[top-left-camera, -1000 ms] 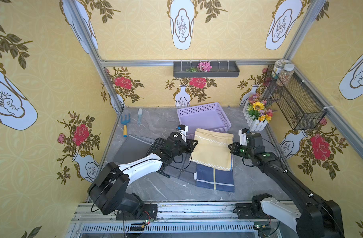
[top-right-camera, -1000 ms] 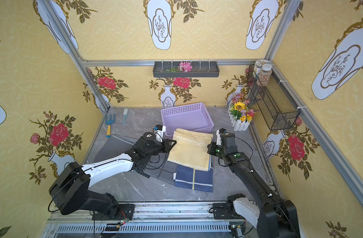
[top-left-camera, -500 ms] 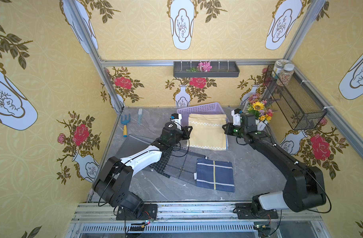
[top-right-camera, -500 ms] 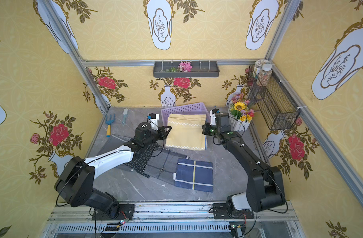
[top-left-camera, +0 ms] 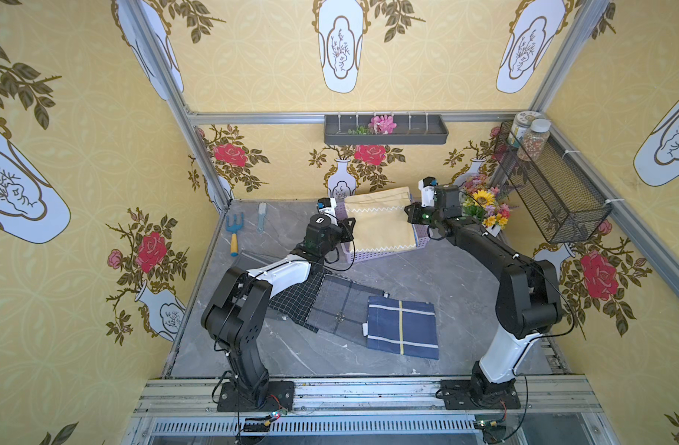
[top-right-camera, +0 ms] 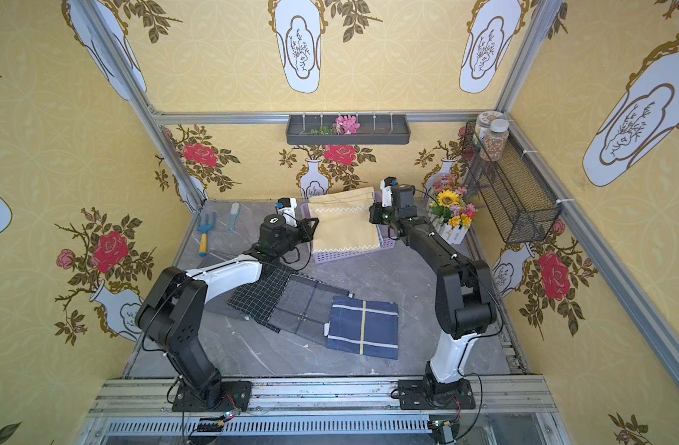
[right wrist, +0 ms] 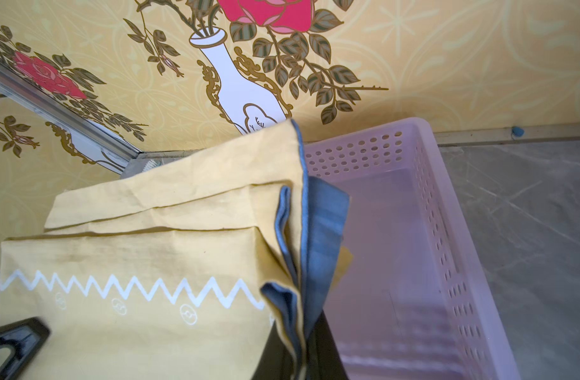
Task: Put the folded pillowcase in the basket
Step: Place the pillowcase in the basket.
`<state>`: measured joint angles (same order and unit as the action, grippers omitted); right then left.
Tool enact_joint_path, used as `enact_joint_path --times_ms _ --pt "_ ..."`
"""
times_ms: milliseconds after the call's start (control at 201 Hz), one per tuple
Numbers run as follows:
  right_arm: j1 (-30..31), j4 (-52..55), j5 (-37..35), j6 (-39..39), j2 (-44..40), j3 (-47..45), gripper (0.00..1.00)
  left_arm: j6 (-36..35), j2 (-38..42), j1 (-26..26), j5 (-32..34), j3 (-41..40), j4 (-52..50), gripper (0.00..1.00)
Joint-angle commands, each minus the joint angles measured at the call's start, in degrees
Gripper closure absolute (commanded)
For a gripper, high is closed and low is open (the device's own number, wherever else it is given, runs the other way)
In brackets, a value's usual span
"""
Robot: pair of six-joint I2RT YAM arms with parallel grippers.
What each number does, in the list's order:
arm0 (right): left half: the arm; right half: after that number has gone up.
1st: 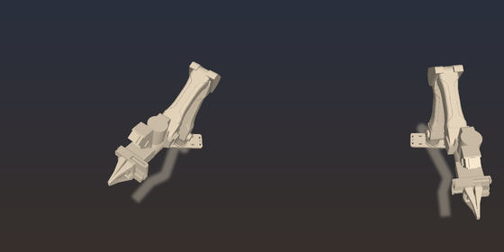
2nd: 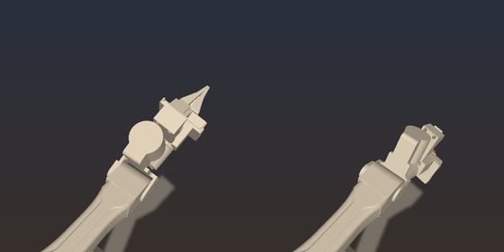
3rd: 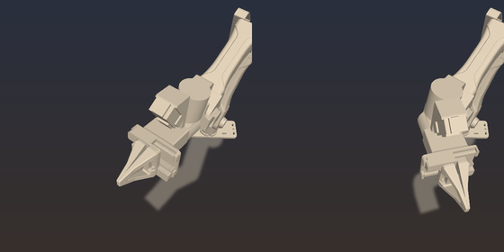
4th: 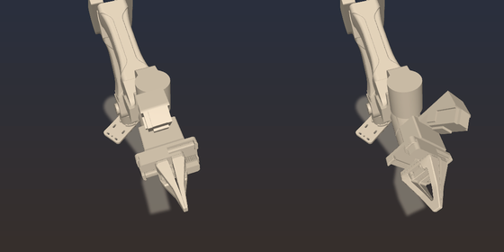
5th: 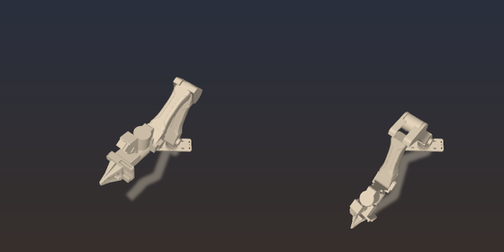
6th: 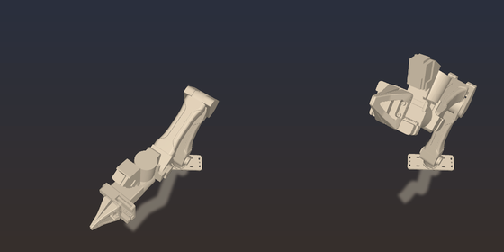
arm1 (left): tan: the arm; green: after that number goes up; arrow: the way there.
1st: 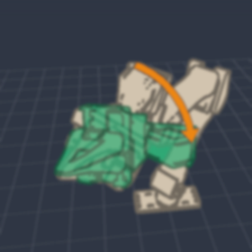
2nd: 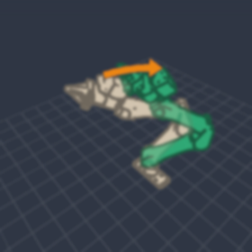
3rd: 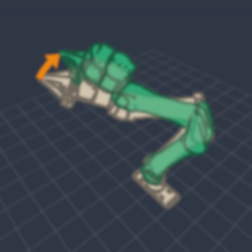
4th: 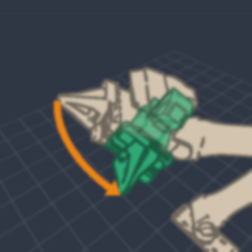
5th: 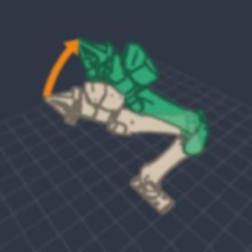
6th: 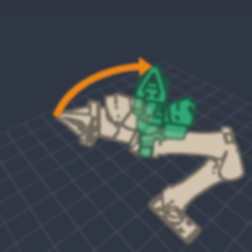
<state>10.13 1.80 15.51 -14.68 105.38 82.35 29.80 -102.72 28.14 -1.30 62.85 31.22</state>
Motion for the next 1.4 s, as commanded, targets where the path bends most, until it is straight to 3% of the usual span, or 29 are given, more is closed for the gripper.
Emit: enact_joint_path --times_ms 0,359,1131,1211,1271,1336,1371,1396 --pt "-0.42 -5.15 -0.11 2.61 3.66 3.91 1.00 -0.56 -3.07 -0.78 -0.78 2.15 2.69 1.00" --pt "-2.96 -5.91 4.05 2.75 15.38 13.96 1.00 0.19 -10.97 -3.31 -2.40 7.66 2.79 1.00" --pt "-4.95 -3.48 4.97 4.57 18.81 12.75 0.98 3.70 -16.90 -2.92 -5.49 7.20 4.81 1.00" --pt "-4.89 -3.46 5.19 4.41 18.87 12.85 0.94 3.77 -17.08 -2.87 -5.73 7.20 4.81 1.00" --pt "-4.94 -3.47 5.21 4.16 18.81 12.84 0.85 3.94 -16.99 -2.91 -5.82 7.24 4.81 1.00" --pt "-4.92 -3.47 5.23 3.83 18.42 12.70 0.73 3.95 -16.60 -2.92 -5.91 7.22 4.81 0.77" --pt "-4.94 -3.47 5.36 3.61 18.08 12.59 0.63 4.03 -16.26 -2.92 -5.82 7.20 4.81 0.58" --pt "-4.92 -3.47 5.41 3.42 17.82 12.46 0.57 4.18 -15.98 -2.94 -5.87 7.28 4.77 0.51"
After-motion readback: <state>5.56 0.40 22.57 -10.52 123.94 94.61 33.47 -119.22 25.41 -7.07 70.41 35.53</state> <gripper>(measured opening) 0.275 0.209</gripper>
